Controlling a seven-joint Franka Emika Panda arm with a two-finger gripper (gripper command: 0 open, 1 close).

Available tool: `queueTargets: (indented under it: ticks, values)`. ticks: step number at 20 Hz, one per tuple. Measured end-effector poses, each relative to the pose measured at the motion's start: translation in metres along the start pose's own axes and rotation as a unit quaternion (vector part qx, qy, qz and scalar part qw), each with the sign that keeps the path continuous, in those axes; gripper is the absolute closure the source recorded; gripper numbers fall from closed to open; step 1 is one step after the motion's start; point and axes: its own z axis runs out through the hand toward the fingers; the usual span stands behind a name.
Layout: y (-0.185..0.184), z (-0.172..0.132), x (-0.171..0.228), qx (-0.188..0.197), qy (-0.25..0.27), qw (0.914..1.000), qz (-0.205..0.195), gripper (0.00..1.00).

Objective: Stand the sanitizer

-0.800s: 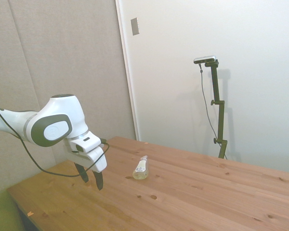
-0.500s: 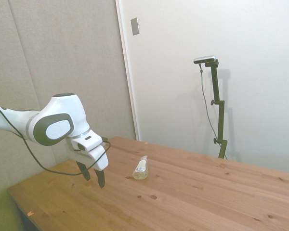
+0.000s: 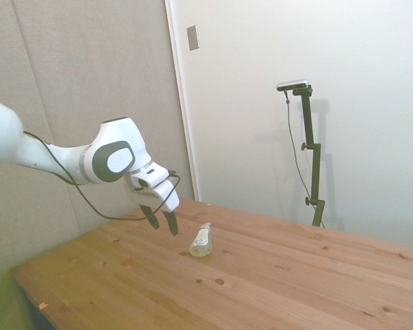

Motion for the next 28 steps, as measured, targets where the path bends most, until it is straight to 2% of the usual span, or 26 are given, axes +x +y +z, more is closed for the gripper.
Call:
queueTargets:
  ticks: [6,9,18,23,28]
  values:
    - [-0.062,0.029,0.043,0.0,0.01,0.9998,0.015,0.0]
    - [-0.068,0.031,0.046,-0.001,0.008,0.9998,0.017,0.0]
    - [-0.116,0.086,0.063,0.015,-0.016,0.9993,-0.029,0.0]
    - [-0.13,0.114,0.076,0.021,-0.022,0.9986,-0.043,0.0]
    - [-0.14,0.129,0.076,0.017,-0.047,0.9971,-0.057,0.0]
